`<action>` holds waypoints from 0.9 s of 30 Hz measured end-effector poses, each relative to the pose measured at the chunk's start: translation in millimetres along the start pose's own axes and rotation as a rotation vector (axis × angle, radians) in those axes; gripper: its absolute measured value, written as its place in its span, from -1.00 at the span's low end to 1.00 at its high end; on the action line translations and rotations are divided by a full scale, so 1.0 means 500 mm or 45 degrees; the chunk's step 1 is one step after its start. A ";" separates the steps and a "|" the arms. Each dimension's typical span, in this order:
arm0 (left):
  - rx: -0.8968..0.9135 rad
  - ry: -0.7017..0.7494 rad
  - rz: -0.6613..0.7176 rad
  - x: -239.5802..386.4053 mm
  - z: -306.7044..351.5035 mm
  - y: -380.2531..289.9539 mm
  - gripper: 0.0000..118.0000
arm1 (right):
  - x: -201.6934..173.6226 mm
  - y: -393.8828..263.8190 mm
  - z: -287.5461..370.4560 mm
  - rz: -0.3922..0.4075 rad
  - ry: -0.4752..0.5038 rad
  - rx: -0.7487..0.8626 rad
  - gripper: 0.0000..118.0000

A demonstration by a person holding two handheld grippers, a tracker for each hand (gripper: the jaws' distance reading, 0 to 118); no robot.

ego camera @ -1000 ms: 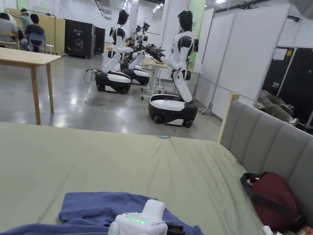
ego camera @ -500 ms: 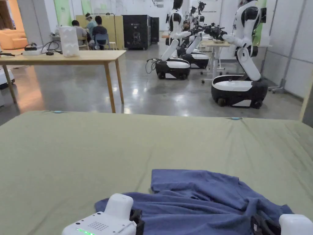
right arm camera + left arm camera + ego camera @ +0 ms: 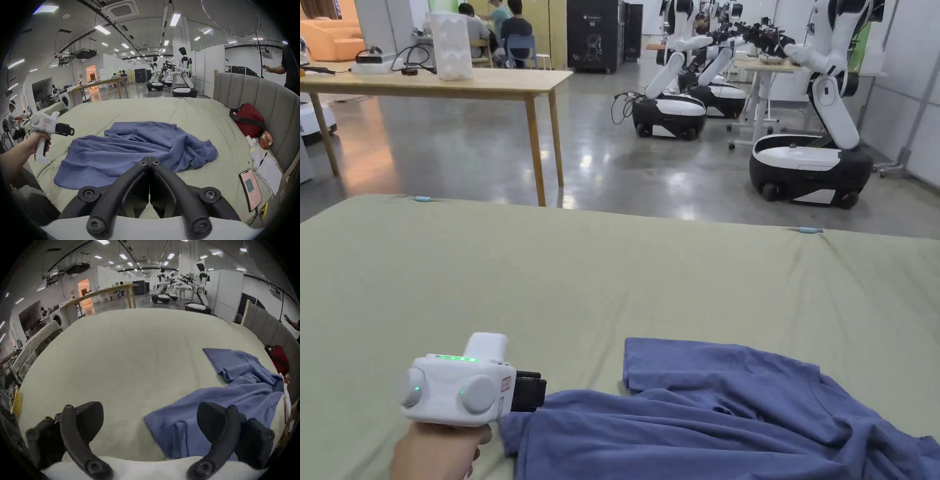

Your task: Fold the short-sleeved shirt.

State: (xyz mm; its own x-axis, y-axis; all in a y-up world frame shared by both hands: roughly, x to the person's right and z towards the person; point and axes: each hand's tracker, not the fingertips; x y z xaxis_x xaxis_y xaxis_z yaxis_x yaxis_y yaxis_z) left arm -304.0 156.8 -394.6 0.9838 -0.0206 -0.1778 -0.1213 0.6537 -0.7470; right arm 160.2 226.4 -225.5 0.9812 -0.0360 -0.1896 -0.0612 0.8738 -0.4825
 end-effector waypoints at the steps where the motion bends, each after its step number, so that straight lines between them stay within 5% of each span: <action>1: -0.044 -0.005 -0.010 0.011 -0.025 -0.005 0.95 | 0.004 -0.001 -0.004 0.001 -0.008 -0.008 -1.00; 6: -0.175 0.106 -0.119 0.026 -0.071 -0.014 0.80 | 0.026 -0.002 -0.009 -0.006 -0.028 -0.026 -1.00; 9: -0.131 0.027 -0.064 0.030 -0.041 -0.021 0.14 | 0.055 -0.007 -0.007 -0.013 -0.043 -0.028 -1.00; 12: -0.100 -0.008 -0.112 0.041 -0.024 -0.018 -0.97 | 0.099 0.004 -0.013 -0.045 -0.088 -0.037 -1.00; 21: 0.125 -0.135 0.009 0.015 0.112 0.060 -0.99 | 0.396 0.033 -0.177 -0.288 -0.358 -0.251 -0.99; 22: 0.132 -0.146 0.001 0.019 0.121 0.067 -0.99 | 0.424 0.034 -0.207 -0.324 -0.384 -0.288 -0.93; 23: 0.147 -0.150 -0.005 0.023 0.130 0.073 -0.99 | 0.451 0.038 -0.235 -0.348 -0.400 -0.326 -0.60; 24: 0.168 -0.139 -0.019 0.050 0.152 0.072 -0.99 | 0.466 0.038 -0.258 -0.363 -0.410 -0.336 0.20; 25: 0.184 -0.143 -0.020 0.058 0.160 0.073 -0.99 | 0.477 0.040 -0.285 -0.355 -0.415 -0.347 0.20; 27: 0.194 -0.152 -0.020 0.072 0.171 0.074 -0.99 | 0.478 0.042 -0.324 -0.338 -0.425 -0.375 0.61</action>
State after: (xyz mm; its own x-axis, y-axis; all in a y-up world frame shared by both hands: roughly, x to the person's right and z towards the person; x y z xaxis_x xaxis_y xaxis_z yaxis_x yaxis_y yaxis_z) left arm -261.9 245.1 -374.0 0.9952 0.0523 -0.0825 -0.0932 0.7611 -0.6419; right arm 364.0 157.4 -419.6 0.9719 -0.0392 0.2323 0.1962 0.6804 -0.7061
